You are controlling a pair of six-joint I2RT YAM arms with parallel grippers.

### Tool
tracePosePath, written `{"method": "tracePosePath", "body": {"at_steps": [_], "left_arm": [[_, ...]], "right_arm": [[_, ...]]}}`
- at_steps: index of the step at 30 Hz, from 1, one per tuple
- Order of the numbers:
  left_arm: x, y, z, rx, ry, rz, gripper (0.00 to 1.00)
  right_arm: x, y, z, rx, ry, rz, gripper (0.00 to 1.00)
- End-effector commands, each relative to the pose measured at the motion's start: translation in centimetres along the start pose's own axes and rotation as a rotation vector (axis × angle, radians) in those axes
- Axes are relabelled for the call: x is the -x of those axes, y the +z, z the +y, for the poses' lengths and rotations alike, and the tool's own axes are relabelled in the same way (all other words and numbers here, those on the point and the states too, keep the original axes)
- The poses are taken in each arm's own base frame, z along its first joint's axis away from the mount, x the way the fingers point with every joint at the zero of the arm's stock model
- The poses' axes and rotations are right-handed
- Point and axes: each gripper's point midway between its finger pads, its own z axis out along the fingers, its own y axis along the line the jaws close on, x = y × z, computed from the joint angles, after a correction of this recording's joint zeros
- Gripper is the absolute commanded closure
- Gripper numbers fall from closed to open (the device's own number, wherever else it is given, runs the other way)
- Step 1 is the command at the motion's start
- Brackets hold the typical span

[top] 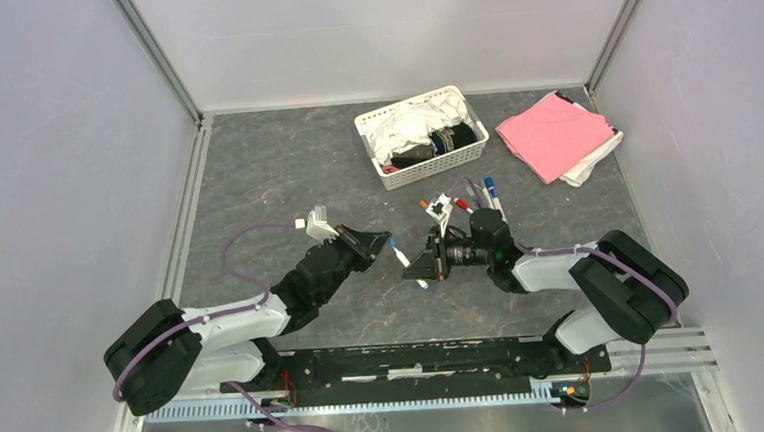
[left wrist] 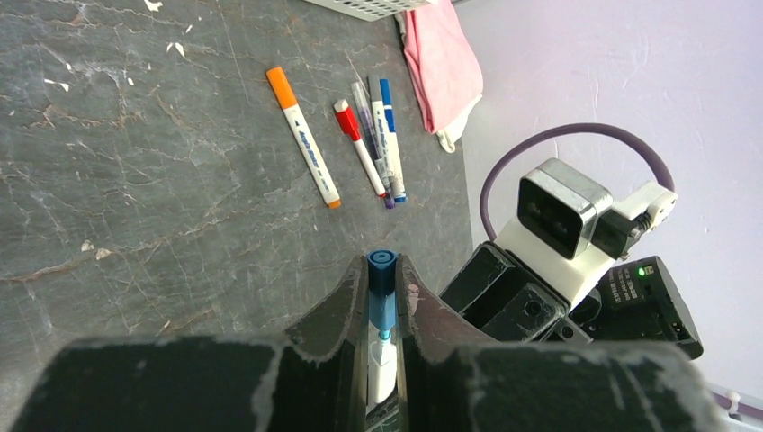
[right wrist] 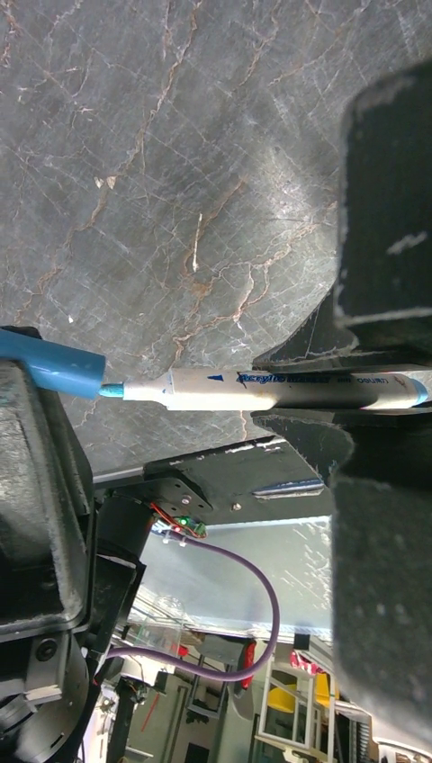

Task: Insert the pens into the pen caps
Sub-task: Insert the pen cap onto the pen.

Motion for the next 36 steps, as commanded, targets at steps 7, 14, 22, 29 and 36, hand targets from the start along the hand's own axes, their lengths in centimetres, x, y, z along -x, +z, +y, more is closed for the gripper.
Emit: {"method": "tracePosePath", "body": {"at_steps": [7,14,22,29,36], "left_arm": [[0.7,0.2,-2.2,-0.05,-0.023,-0.042,0.98],[0.4,0.1,-1.9,-0.036,-0.015,-0.035,0.98],[-0.7,0.3,-2.1,-0.015,0.029,-0.019,0.98],[-1.5,0.4,-2.1,-0.011,0.072,-0.005,0.98],[-1.8,-0.1,-3.3,-0.085,0.102,0.02,0.98]], "right_arm": [[2.3,0.4,0.3,-0.016,-0.042,-0.048,1.0],[2.7,0.3,0.4,-0.02,-0.06,-0.059,1.0],[3.0,0.2,0.4,-0.025,-0.069,-0.07,1.0],[3.9,-0.3,2.1,0.058,-0.031,-0.118,1.0],[4.2,-0.7,1.9,0.049,-0.009,-0.141,1.0]]}}
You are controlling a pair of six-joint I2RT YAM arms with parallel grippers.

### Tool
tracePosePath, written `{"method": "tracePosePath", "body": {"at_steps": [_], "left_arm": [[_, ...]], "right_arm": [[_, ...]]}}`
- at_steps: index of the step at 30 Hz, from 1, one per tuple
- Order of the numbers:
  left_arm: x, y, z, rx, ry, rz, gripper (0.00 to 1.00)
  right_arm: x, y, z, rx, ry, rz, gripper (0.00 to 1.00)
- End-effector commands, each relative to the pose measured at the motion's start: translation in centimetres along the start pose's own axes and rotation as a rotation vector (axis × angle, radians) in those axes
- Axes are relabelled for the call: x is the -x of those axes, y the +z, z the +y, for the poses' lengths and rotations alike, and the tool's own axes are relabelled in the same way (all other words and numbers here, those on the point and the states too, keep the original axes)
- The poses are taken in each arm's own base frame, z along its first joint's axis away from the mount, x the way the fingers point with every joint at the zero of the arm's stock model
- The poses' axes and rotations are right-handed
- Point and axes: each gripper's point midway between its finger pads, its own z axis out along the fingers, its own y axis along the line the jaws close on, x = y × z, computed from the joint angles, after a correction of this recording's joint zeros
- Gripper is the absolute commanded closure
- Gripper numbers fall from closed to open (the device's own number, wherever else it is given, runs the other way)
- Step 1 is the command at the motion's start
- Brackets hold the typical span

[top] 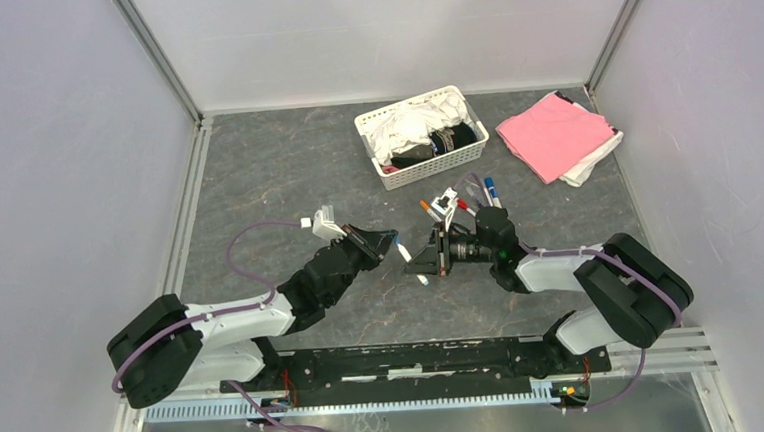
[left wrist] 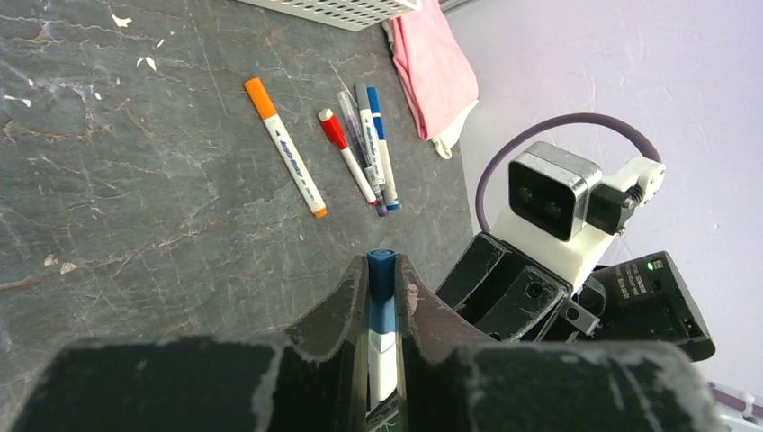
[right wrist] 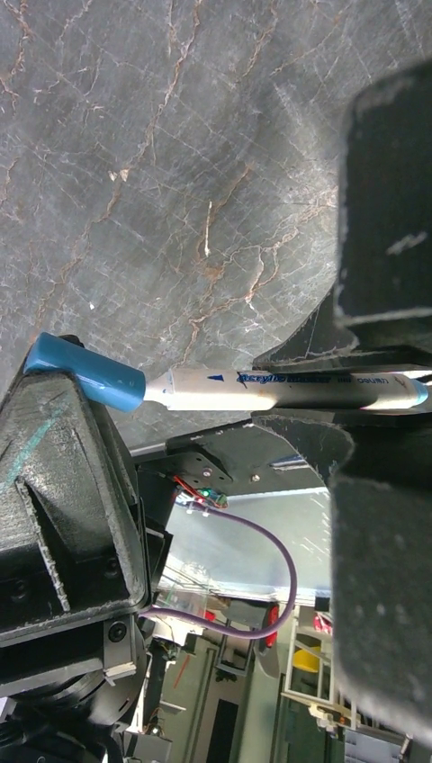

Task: Insert the pens into the pen caps
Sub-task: Insert the pen cap onto the pen.

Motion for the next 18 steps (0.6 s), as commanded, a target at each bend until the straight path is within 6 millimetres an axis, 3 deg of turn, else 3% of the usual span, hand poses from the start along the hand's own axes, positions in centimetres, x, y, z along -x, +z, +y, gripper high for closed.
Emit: {"method": "tracePosePath", "body": {"at_steps": [1,12,18], "left_arm": [[-0.7,-0.3,-1.9,-0.082,0.056,0.033,0.98],[-0.8,-0.8,-3.6,-0.157,0.061,-0.035,0.98],[-2.1,-0.2,-5.3,-0.163,0.099,-0.052,0.98]], "right_arm": [[2.6,-0.1,1.1,0.026,-0.072,-0.086,1.0],[3.7,-1.2,0.6,-0.007,0.001,-0.17,1.0],[4.3,-1.5,1.2,0.006,-0.018,-0.196,1.0]]}}
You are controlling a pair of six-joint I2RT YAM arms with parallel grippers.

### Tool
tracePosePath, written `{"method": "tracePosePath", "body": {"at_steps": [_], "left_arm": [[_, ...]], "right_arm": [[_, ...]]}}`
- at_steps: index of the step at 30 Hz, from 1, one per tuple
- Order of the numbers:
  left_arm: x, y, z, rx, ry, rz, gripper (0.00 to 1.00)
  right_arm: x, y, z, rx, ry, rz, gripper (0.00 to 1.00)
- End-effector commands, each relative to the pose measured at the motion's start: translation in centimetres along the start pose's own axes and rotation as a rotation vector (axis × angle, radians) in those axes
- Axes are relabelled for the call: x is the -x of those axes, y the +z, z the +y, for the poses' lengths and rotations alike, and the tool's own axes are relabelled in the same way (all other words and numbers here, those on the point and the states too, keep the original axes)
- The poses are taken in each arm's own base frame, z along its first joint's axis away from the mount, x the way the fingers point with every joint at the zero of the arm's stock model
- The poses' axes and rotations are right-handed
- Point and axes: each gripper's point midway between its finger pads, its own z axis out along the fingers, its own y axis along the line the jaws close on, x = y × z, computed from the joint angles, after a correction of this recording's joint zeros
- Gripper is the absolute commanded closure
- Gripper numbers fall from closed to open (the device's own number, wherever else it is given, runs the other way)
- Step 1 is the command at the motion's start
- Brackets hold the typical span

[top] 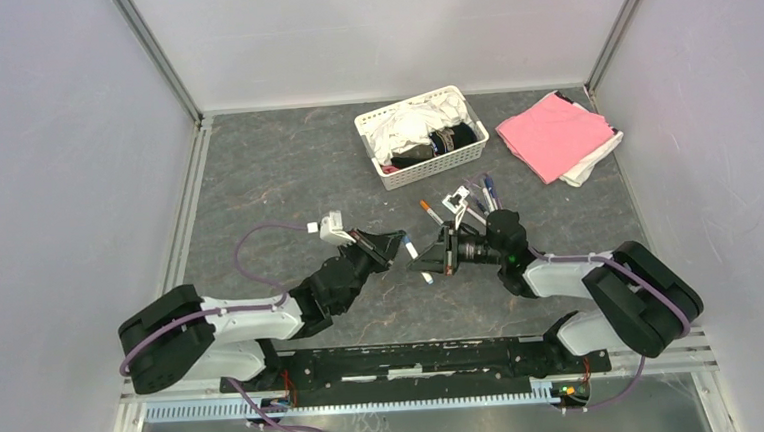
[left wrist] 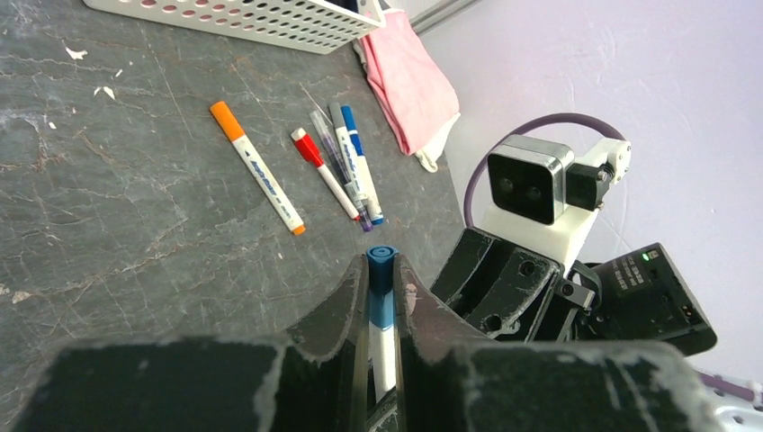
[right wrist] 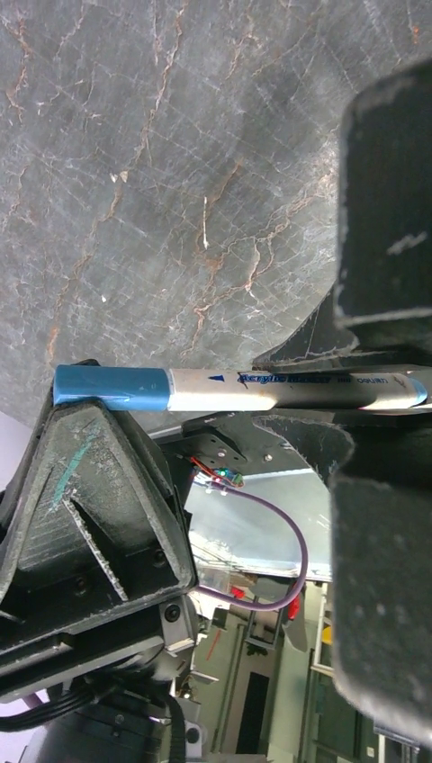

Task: Insert the pens into the pen caps
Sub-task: Insert the pen cap onto the pen, then press the pen cap onto the pen.

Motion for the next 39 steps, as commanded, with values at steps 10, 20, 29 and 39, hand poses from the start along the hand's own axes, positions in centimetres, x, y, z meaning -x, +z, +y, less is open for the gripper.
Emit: {"method": "tracePosePath", "body": {"at_steps": [10,20,29,39], "left_arm": [[-1.1,-0.8,-4.6,-0.143,0.027,0.023,0.91],[0.5,-1.9,-5.8,-0.143,0.06,0.023,0.49],[2.8,-4.7,-7.7,-0.206,0.254,0.052,0.06],[4.7,-4.2,-12.0,-0.354,0.364,0.025,0.01]], "right_arm": [[4.8,-1.0,1.8,0.038,-0.207,-0.165,1.0],[5.6,-1.4,3.8,0.101,-0.321,-0.181,1.0],[5.6,-2.0,6.5,0.237,-0.491,-0.13,1.0],[4.3,-2.8,9.1,0.392,-0.601,-0.043,1.0]]}}
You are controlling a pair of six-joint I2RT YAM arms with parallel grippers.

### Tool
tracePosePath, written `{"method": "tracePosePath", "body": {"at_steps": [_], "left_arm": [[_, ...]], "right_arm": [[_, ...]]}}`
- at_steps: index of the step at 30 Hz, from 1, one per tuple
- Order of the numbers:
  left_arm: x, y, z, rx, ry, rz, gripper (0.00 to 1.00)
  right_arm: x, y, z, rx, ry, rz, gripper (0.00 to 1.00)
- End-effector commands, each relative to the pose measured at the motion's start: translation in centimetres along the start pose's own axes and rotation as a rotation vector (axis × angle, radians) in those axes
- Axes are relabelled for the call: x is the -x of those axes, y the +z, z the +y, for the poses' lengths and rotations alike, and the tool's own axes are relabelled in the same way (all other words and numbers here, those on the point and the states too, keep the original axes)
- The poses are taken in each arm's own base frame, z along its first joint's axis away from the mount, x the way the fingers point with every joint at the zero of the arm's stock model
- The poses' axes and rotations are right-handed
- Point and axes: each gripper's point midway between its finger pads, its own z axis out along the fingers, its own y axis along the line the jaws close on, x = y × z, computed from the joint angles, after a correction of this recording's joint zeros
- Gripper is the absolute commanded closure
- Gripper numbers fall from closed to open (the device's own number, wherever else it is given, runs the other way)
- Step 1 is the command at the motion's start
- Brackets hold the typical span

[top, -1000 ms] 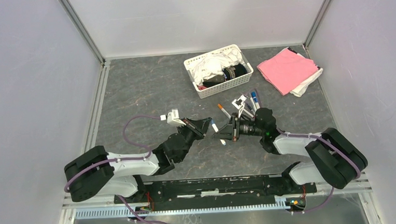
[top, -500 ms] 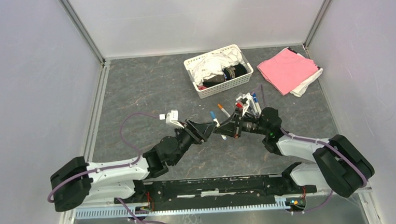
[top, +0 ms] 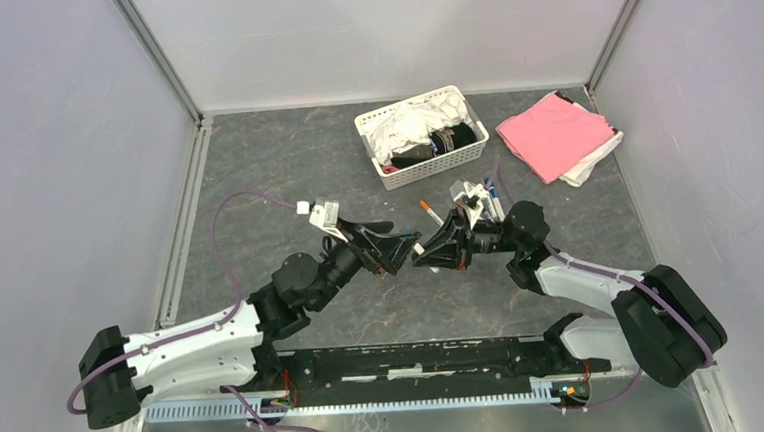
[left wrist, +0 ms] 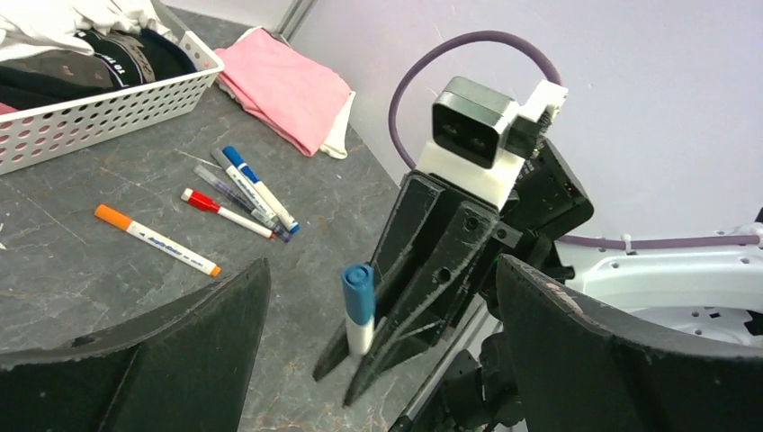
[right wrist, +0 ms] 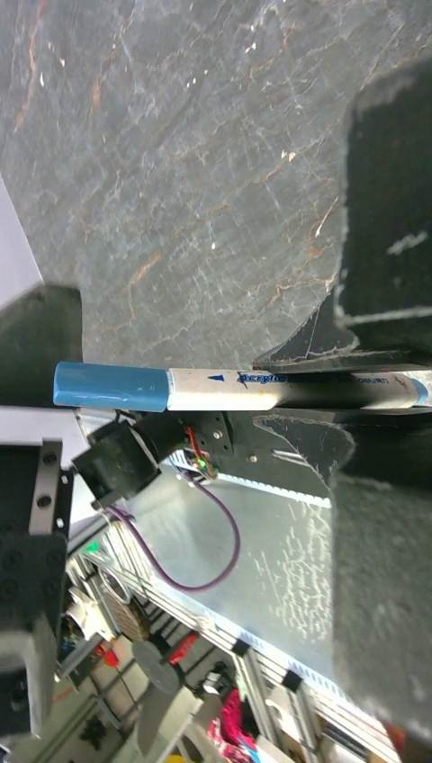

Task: Insert the pens into the pen caps
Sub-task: Press the pen cap onto the pen.

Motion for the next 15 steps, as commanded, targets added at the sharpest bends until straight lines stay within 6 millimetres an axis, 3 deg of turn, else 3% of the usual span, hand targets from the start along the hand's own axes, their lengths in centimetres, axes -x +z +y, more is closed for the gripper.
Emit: {"method": "tracePosePath", "body": {"at_steps": [1,5,10,15], "left_arm": [[1.1,1.2,-0.9,-0.061,0.068,-0.021,0.05],[1.6,1.9,-0.8,-0.099,0.015,-0.036,0.17],[0.8,2.1,-1.3,-0.151,-0.025,-0.023,0.32],[0.3,2.2,-1.9,-0.19,-0.047,-0.011,0.36]], "right_arm": [[1.9,0.0,2.0,0.105,-0.134,-0.008,1.0],[2.0,0.0,2.3,0.113,-0.13,-0.01,1.0],[2.1,0.1,2.2,0.109,-0.113,-0.016,1.0],[2.0,0.2,1.8,0.093,-0.093,-0.015,1.0]]}}
